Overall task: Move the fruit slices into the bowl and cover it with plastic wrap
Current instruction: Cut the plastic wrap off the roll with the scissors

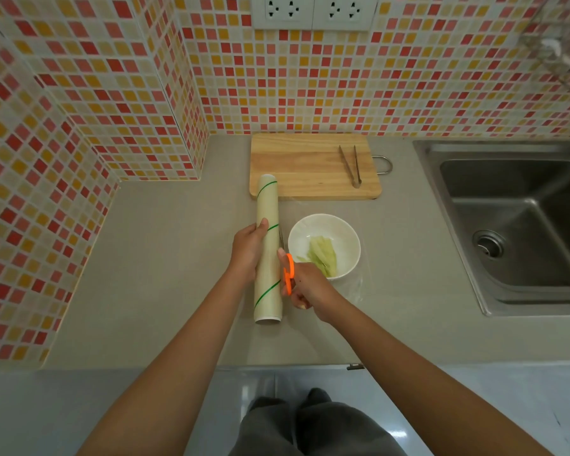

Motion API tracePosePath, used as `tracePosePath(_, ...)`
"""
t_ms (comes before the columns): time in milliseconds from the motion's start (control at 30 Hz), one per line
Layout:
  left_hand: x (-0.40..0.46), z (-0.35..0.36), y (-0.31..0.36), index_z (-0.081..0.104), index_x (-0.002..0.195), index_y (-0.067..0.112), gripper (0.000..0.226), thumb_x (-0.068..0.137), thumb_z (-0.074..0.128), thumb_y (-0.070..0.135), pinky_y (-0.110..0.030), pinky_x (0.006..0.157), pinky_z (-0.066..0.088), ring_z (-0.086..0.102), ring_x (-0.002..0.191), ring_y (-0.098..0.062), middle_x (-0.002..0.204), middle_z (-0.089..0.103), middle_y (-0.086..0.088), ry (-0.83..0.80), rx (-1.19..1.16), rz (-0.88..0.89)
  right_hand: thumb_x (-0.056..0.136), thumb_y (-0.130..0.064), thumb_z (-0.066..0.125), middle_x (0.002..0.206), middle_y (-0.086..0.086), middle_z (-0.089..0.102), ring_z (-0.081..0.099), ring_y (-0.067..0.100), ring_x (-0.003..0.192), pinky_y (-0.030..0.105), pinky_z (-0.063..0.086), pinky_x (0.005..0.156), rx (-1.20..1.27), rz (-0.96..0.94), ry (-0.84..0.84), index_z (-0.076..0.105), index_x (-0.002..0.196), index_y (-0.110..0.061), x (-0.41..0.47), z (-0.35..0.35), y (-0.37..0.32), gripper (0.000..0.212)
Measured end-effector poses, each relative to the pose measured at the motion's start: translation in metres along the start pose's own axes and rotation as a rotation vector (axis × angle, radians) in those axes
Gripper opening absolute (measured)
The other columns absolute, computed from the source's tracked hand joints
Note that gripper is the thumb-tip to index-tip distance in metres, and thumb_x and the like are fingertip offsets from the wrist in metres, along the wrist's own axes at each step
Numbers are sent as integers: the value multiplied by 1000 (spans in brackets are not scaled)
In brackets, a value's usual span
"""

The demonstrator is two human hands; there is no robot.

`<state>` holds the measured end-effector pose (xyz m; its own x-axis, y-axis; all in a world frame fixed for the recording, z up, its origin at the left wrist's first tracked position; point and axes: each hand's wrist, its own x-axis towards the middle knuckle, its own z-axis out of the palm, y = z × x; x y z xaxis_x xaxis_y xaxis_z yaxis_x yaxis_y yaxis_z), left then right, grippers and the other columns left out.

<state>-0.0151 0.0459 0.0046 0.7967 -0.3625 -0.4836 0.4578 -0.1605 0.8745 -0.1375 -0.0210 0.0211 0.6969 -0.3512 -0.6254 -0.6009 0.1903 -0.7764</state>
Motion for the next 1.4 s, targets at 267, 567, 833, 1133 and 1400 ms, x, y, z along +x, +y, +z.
tracePosePath(267, 1, -1, 4, 66, 87, 6, 28, 94, 55, 31, -43, 78, 52, 63, 76, -27, 84, 66, -15, -22, -23, -2, 84, -67, 49, 53, 4, 59, 33, 15, 26, 13, 23, 35, -20, -17, 10, 49, 59, -11, 9, -4, -18, 61)
tracePosePath(567, -4, 1, 8, 68, 86, 7, 29, 94, 54, 31, -42, 74, 52, 63, 71, -29, 82, 68, -17, -48, -25, -1, 84, -68, 47, 57, 6, 60, 33, 14, 29, 17, 23, 35, -27, 26, 14, 51, 63, -11, 17, -7, -42, 61)
tracePosePath(833, -6, 2, 15, 68, 98, -2, 37, 94, 54, 32, -54, 82, 52, 62, 80, -35, 94, 65, -29, -39, -40, -4, 81, -71, 48, 54, 6, 57, 32, 14, 27, 17, 20, 33, 41, -4, 12, 50, 66, -12, 31, -10, -52, 60)
tracePosePath(1133, -9, 3, 18, 66, 101, -5, 38, 95, 52, 30, -50, 82, 50, 60, 81, -35, 91, 65, -27, -50, -78, -8, 83, -69, 47, 57, 8, 56, 30, 12, 25, 13, 20, 31, 72, -2, 9, 51, 68, -11, 42, -14, -60, 61)
tracePosePath(1400, -8, 3, 17, 67, 99, -4, 38, 95, 51, 31, -43, 78, 49, 61, 81, -33, 94, 66, -30, -63, -43, 12, 85, -67, 46, 59, 9, 53, 28, 12, 26, 18, 17, 32, 81, -47, -10, 47, 66, -11, 52, -19, -67, 60)
